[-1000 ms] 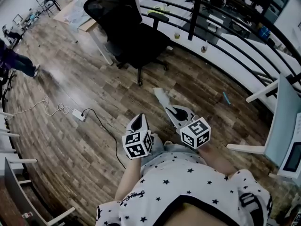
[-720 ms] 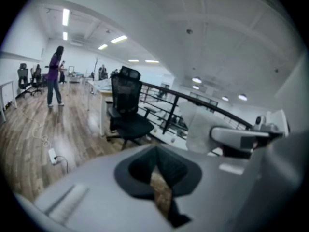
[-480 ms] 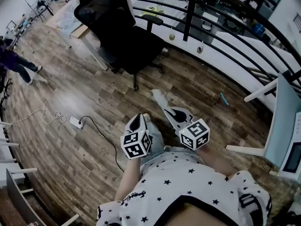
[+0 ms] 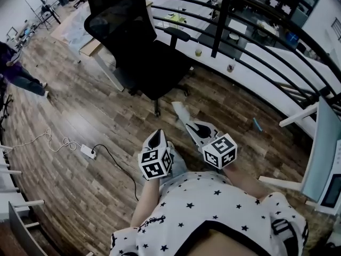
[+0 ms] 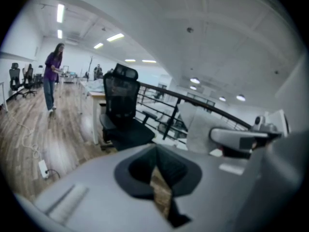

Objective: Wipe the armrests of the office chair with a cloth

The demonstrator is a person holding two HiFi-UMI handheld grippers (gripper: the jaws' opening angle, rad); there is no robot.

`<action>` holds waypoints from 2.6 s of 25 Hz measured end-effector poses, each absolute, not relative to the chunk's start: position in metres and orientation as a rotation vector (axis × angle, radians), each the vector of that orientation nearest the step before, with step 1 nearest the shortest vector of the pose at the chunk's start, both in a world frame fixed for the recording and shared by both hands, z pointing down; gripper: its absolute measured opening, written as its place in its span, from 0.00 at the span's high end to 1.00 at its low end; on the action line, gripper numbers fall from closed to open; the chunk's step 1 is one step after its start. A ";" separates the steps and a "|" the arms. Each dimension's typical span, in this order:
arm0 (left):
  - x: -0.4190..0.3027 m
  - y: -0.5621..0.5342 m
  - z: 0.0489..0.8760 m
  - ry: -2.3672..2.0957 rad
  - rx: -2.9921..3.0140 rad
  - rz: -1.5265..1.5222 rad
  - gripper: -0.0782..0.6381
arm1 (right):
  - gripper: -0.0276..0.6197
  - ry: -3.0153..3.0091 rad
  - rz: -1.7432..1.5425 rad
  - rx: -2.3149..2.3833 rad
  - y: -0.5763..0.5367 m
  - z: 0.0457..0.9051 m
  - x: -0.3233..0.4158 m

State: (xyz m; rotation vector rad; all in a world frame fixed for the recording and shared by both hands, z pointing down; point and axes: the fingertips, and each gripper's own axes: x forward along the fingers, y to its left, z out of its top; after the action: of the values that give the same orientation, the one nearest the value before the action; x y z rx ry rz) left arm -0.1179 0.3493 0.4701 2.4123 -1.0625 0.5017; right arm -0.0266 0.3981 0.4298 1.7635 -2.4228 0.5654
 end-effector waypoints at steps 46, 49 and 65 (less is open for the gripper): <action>-0.201 0.076 0.479 -1.238 2.235 0.468 0.89 | 0.91 -2.439 0.518 1.517 0.099 0.423 -0.084; -0.203 0.060 0.484 -1.271 2.205 0.464 0.89 | 0.91 -2.453 0.518 1.467 0.075 0.428 -0.085; -0.199 -0.035 0.498 -1.433 1.987 0.436 0.89 | 0.91 -2.481 0.426 1.093 -0.061 0.451 -0.095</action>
State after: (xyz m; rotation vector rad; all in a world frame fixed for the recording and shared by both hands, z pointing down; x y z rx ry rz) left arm -0.1988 -0.0345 0.4984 1.9865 -1.4328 0.4355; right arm -0.0953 -0.0608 0.4511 1.0929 -2.4812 0.4261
